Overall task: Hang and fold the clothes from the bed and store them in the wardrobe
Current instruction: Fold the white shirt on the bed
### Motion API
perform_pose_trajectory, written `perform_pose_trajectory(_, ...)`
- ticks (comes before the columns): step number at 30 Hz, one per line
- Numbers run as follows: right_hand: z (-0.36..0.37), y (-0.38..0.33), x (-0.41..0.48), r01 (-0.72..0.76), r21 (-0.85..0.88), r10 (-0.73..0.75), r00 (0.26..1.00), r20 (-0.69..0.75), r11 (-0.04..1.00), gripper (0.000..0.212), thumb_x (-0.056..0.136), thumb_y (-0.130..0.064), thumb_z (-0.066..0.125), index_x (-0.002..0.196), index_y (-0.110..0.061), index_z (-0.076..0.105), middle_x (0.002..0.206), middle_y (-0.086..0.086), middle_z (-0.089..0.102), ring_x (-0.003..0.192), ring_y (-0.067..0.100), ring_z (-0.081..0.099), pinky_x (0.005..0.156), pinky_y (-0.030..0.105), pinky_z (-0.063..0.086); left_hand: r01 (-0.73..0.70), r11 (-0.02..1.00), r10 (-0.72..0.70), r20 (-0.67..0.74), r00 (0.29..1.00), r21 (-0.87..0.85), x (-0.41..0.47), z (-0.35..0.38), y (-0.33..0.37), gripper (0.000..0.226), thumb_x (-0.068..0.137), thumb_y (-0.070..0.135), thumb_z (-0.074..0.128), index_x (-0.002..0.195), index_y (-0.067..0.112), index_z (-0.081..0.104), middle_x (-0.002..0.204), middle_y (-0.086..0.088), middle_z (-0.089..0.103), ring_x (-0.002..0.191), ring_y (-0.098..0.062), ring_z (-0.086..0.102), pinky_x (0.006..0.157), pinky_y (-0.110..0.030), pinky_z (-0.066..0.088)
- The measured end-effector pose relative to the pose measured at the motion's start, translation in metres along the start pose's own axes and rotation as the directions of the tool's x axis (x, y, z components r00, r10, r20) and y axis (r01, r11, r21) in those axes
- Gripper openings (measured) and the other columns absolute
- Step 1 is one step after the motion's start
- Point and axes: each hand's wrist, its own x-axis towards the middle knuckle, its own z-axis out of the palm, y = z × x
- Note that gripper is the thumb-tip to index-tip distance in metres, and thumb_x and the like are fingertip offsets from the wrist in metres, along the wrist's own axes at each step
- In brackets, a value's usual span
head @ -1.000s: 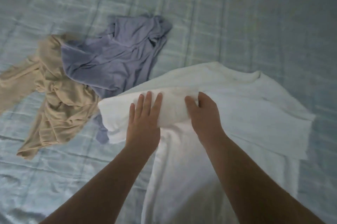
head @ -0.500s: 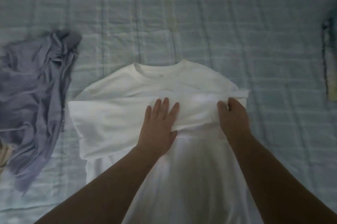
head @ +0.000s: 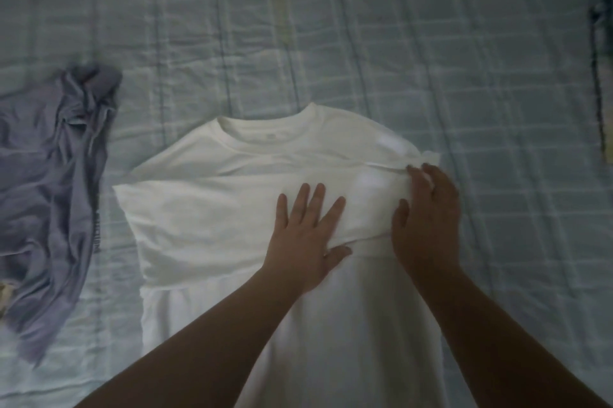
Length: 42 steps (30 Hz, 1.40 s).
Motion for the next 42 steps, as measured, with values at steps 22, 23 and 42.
perform_pose_trajectory(22, -0.018, 0.000, -0.218, 0.064, -0.034, -0.049, 0.940, 0.337, 0.997, 0.058, 0.097, -0.026, 0.043, 0.153, -0.013, 0.033, 0.160, 0.013, 0.029, 0.149, 0.030, 0.020, 0.121, 0.044, 0.017, 0.291, 0.936, -0.290, 0.035, 0.956, -0.200, -0.238, 0.012, -0.041, 0.064, 0.102, 0.040, 0.033, 0.159, 0.020, 0.014, 0.166, -0.008, 0.009, 0.154, -0.027, 0.001, 0.124, -0.048, 0.008)
perform_pose_trajectory(23, -0.021, 0.008, -0.236, 0.011, -0.063, 0.012, 0.939, 0.343, 0.998, 0.059, 0.097, -0.024, 0.047, 0.153, -0.011, 0.032, 0.159, 0.015, 0.028, 0.148, 0.032, 0.021, 0.121, 0.047, 0.018, 0.318, 0.929, -0.313, 0.055, 0.948, -0.192, -0.260, 0.018, -0.043, 0.065, 0.101, 0.035, 0.040, 0.159, 0.018, 0.016, 0.166, -0.010, 0.011, 0.154, -0.028, 0.001, 0.124, -0.047, 0.009)
perform_pose_trajectory(42, -0.070, 0.050, -0.308, -0.739, 0.155, 0.569, 0.618, 0.542, 0.655, 0.040, 0.092, -0.019, 0.060, 0.126, -0.001, 0.054, 0.113, 0.019, 0.060, 0.097, 0.034, 0.057, 0.083, 0.041, 0.047, 0.775, 0.269, -0.709, 0.427, 0.561, -0.571, -0.413, 0.047, -0.047, 0.026, 0.093, 0.029, 0.060, 0.113, 0.013, 0.060, 0.094, -0.003, 0.065, 0.081, -0.026, 0.063, 0.072, -0.042, 0.053)
